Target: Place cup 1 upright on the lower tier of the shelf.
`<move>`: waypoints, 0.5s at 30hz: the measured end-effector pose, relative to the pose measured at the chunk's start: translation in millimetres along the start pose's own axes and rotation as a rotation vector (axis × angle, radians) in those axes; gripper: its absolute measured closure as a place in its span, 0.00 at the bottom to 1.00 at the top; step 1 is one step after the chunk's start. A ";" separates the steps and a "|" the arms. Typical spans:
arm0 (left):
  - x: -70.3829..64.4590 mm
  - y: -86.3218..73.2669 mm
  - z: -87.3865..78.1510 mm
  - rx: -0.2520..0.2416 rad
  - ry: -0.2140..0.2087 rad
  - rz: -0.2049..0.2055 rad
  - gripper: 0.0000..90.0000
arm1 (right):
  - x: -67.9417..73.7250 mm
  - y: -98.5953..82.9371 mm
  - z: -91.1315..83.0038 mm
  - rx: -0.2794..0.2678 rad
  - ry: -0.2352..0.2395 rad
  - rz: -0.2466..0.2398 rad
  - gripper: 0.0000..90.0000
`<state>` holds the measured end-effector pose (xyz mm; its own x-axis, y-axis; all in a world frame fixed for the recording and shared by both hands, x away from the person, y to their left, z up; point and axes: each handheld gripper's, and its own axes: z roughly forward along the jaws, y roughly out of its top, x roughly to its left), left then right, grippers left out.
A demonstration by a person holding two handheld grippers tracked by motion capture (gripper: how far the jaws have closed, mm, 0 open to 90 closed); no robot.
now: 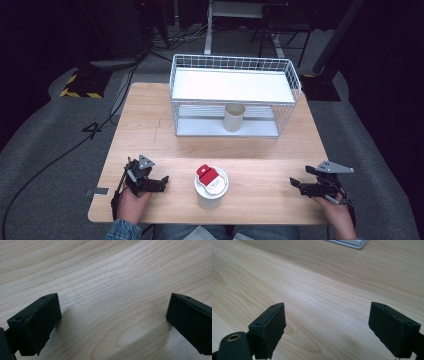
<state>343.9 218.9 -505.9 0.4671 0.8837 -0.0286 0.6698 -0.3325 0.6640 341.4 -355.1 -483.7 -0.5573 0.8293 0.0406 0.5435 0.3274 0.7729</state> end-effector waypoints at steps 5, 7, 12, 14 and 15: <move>-0.1 -0.1 -0.1 -0.001 0.003 0.000 0.00 | -5.9 -7.8 3.9 0.011 -0.029 0.019 0.16; -0.3 -0.2 -0.2 -0.003 0.005 -0.003 0.01 | -6.9 -8.8 5.7 0.022 -0.049 0.009 0.16; -0.2 -0.2 -0.2 -0.003 0.006 -0.005 0.01 | -7.6 -12.4 11.8 0.046 -0.086 -0.002 0.16; -0.3 -0.2 -0.2 -0.003 0.006 -0.005 0.01 | -8.6 -13.9 14.4 0.053 -0.091 0.002 0.16; -0.4 -0.2 -0.2 -0.003 0.006 -0.006 0.01 | -9.3 -13.8 14.7 0.058 -0.084 0.014 0.17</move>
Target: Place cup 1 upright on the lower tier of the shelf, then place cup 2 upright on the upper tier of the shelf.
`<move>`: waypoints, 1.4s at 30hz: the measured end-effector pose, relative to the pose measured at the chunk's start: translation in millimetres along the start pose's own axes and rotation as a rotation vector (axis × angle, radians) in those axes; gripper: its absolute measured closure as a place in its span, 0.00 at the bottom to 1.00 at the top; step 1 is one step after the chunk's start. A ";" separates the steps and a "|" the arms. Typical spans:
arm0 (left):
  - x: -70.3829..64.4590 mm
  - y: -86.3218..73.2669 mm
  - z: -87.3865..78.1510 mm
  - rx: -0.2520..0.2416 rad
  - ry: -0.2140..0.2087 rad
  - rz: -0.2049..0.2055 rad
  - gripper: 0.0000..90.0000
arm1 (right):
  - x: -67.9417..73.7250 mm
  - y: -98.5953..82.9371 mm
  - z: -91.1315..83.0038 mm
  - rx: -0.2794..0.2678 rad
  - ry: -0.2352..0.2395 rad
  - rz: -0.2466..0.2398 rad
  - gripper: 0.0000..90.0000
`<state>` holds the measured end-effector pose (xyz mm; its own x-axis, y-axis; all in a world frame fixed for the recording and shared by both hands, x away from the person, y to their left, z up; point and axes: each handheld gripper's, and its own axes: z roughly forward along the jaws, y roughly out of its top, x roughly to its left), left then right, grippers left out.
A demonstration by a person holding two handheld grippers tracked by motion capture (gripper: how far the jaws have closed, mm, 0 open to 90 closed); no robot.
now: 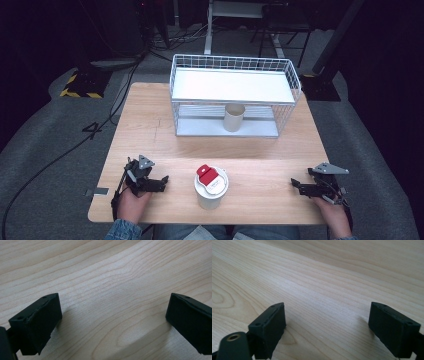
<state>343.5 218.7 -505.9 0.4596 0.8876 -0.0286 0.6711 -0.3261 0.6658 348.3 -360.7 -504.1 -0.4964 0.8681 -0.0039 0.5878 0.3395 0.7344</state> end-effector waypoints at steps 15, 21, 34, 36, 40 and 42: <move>-0.8 -0.6 -0.3 -0.004 0.009 -0.010 0.01 | -1.4 0.0 0.4 0.001 -0.014 0.008 0.16; -0.5 -0.9 -1.9 -0.006 0.003 -0.029 0.01 | -1.4 0.0 0.4 0.001 -0.014 0.008 0.16; -19.2 3.9 -27.7 -0.103 -0.057 -0.021 0.03 | -0.8 1.2 1.9 0.004 -0.018 0.012 0.15; -24.8 4.2 -32.5 -0.112 -0.056 0.001 0.02 | -0.8 1.2 1.9 0.004 -0.018 0.012 0.15; -35.8 3.8 -42.6 -0.141 -0.074 0.020 0.00 | -0.8 1.3 1.9 0.004 -0.018 0.011 0.14; -40.8 3.2 -47.2 -0.157 -0.088 0.028 0.00 | -0.9 1.5 2.4 0.002 -0.016 0.009 0.14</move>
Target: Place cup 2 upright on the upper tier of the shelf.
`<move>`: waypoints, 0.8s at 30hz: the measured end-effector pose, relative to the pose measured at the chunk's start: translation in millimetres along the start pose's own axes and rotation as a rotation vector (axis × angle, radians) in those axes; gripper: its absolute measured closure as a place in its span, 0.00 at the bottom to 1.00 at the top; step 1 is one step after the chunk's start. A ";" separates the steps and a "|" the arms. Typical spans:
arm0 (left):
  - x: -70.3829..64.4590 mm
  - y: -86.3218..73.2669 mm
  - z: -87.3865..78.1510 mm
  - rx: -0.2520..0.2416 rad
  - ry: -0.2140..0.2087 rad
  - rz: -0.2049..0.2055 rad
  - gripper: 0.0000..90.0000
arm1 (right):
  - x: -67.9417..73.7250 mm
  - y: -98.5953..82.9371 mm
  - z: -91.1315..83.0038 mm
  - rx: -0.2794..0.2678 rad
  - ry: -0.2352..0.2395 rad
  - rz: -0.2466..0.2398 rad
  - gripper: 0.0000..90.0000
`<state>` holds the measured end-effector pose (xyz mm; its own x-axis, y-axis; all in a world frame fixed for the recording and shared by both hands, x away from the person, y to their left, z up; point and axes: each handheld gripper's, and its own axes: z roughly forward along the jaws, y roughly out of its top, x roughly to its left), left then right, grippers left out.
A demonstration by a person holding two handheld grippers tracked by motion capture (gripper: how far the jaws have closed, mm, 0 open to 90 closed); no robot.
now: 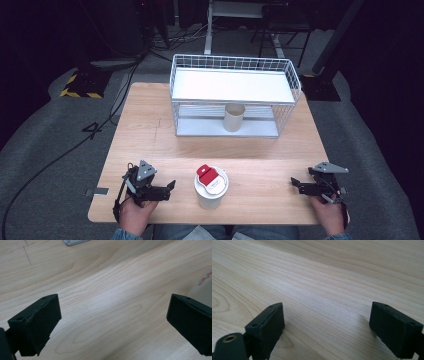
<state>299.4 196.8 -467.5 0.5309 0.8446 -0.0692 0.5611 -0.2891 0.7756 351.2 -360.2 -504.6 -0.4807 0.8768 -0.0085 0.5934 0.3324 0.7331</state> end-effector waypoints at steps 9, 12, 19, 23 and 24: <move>-25.3 -0.8 -14.7 -0.044 -0.056 0.052 0.00 | 0.0 0.1 0.1 0.000 0.000 0.000 0.14; -31.6 -1.2 -18.0 -0.055 -0.084 0.068 0.00 | 0.0 0.1 0.1 0.000 -0.001 0.000 0.14; -46.9 -1.3 -20.1 -0.086 -0.137 0.093 0.00 | 0.0 0.1 0.1 0.000 0.000 0.000 0.14; -53.0 -0.5 -18.7 -0.116 -0.181 0.101 0.00 | 0.4 0.3 0.4 0.000 -0.004 0.004 0.14; -55.4 -0.8 -17.9 -0.122 -0.199 0.097 0.00 | 0.4 0.3 0.4 0.000 -0.003 0.004 0.14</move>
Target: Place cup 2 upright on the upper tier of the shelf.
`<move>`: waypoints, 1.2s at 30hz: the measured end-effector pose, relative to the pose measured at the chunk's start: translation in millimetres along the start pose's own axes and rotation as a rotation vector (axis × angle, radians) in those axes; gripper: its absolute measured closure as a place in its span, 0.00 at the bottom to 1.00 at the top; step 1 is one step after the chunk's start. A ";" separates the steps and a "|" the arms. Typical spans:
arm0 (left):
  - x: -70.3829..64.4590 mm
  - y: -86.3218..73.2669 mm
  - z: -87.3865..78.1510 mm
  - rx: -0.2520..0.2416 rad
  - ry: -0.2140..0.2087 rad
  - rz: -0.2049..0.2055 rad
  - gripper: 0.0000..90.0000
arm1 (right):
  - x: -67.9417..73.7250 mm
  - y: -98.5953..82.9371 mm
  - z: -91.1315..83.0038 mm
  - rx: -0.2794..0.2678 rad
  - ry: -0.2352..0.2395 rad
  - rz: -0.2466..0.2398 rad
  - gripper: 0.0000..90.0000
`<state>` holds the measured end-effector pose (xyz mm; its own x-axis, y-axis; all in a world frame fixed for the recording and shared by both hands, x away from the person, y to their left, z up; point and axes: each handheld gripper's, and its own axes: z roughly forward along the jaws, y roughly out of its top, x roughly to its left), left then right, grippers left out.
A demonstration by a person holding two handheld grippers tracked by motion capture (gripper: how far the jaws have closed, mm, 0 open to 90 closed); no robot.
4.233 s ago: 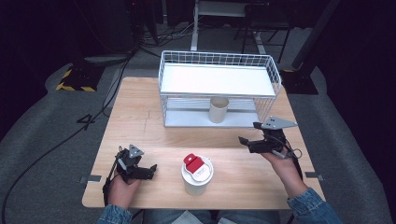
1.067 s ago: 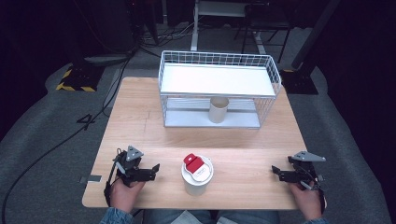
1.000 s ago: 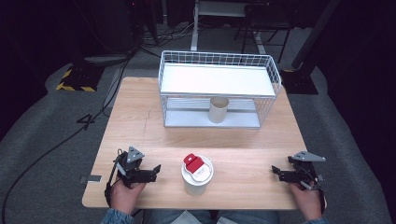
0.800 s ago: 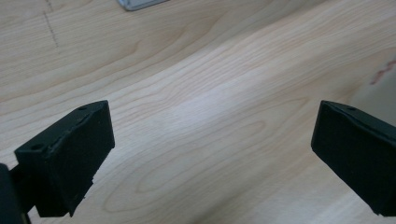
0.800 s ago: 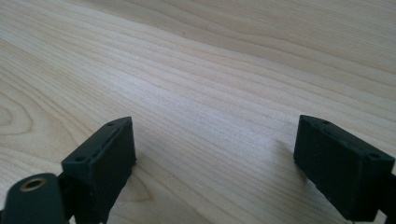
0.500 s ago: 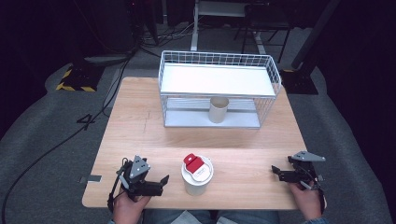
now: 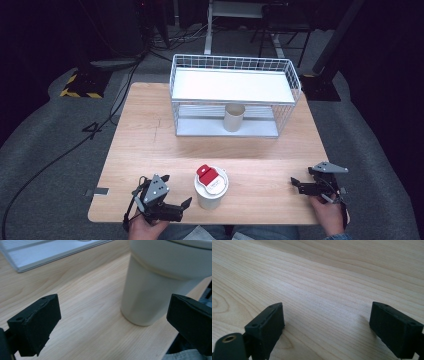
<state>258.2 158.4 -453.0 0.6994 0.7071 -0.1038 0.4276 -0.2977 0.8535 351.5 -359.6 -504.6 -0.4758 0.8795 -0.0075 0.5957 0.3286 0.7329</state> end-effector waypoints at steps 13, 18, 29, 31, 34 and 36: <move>-13.4 -3.4 20.6 -0.053 -0.122 -0.027 0.00 | -0.1 0.0 -0.1 0.001 0.001 -0.001 0.14; -12.9 -6.6 29.2 -0.071 -0.160 -0.083 0.00 | 0.0 0.2 0.3 0.000 0.000 0.001 0.14; -22.3 -7.4 43.2 -0.093 -0.158 -0.017 0.00 | 0.0 0.7 0.8 -0.001 -0.002 0.002 0.14; -22.9 -7.0 46.2 -0.107 -0.154 -0.013 0.00 | 0.0 0.8 0.8 -0.001 -0.001 0.001 0.14; -23.6 -7.0 51.0 -0.114 -0.161 -0.019 0.00 | 0.0 0.8 0.9 -0.001 -0.002 0.001 0.14; -24.8 -8.0 55.1 -0.118 -0.154 -0.016 0.00 | 0.0 0.8 0.9 -0.001 -0.002 0.001 0.14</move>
<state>269.0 107.9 -485.3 0.7762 0.6022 -0.1866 0.3753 -0.2035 0.9043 352.5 -359.0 -504.6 -0.4739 0.8805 -0.0076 0.5958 0.3270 0.7335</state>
